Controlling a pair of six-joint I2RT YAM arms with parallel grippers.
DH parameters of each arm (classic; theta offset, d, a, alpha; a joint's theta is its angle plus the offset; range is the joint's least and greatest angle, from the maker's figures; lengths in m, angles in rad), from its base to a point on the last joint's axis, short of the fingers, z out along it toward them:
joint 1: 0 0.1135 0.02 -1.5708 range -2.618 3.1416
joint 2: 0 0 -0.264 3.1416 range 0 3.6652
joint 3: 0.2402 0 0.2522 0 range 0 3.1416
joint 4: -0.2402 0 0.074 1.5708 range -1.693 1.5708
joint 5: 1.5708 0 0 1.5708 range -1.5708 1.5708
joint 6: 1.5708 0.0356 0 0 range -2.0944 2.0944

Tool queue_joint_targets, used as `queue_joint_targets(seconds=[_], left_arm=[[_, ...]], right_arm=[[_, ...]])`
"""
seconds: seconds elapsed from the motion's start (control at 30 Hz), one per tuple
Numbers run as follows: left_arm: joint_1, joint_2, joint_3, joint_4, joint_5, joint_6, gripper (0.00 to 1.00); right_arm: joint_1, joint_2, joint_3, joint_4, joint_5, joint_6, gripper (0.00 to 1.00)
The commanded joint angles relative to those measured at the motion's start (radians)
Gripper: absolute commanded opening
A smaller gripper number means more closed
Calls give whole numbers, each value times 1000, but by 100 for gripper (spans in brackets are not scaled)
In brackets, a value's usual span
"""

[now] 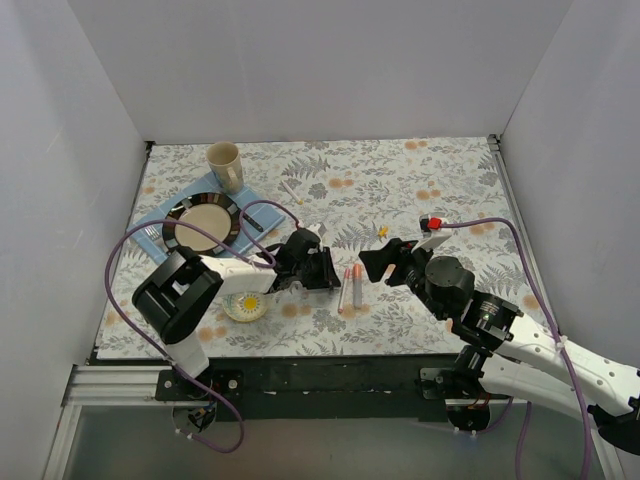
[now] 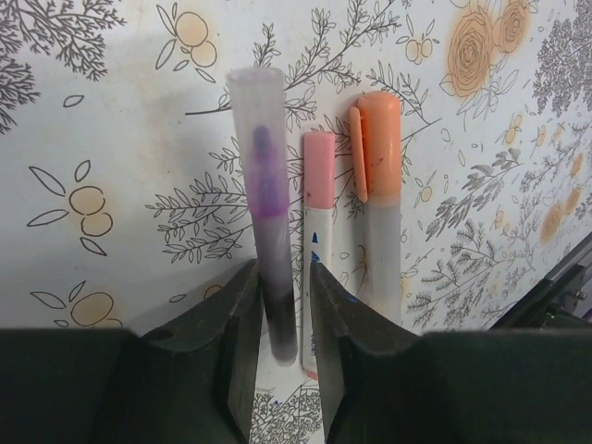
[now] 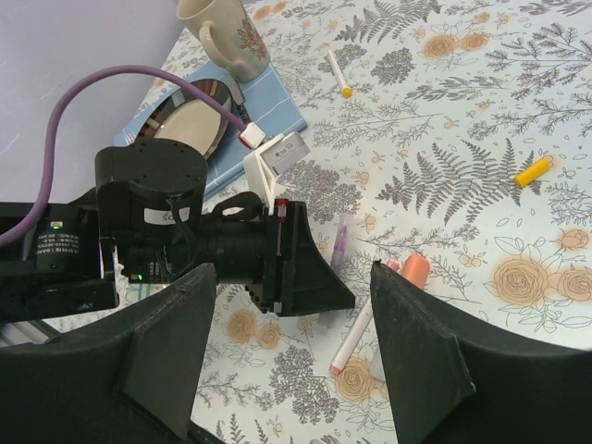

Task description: Insert the pens into the pen caps

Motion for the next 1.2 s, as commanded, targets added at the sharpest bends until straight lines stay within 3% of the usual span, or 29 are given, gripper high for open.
queue_joint_targets(seconds=[0.0,0.2,0.37,0.57,0.8,0.9,1.17], left_arm=[[-12,-29,29,-166,-90,-35,30],[-35,-112,118,-298,-148,-54,48],[18,-131,259,-386,-430,-2,61],[205,88,630,-453,-511,22,60],[291,497,1098,-588,-602,103,56],[320,585,1245,-659,-608,103,56],[374,652,1209,-610,-556,63,53]], right_arm=[[-4,-21,5,13,5,-37,75],[-7,-23,14,10,-2,-52,75],[-9,-27,9,11,-21,-58,75],[-7,-37,-21,4,-50,-42,75],[-12,-35,-27,7,-122,-45,74],[-12,-31,-27,2,-130,-68,73],[-15,-20,-32,14,-93,-109,73]])
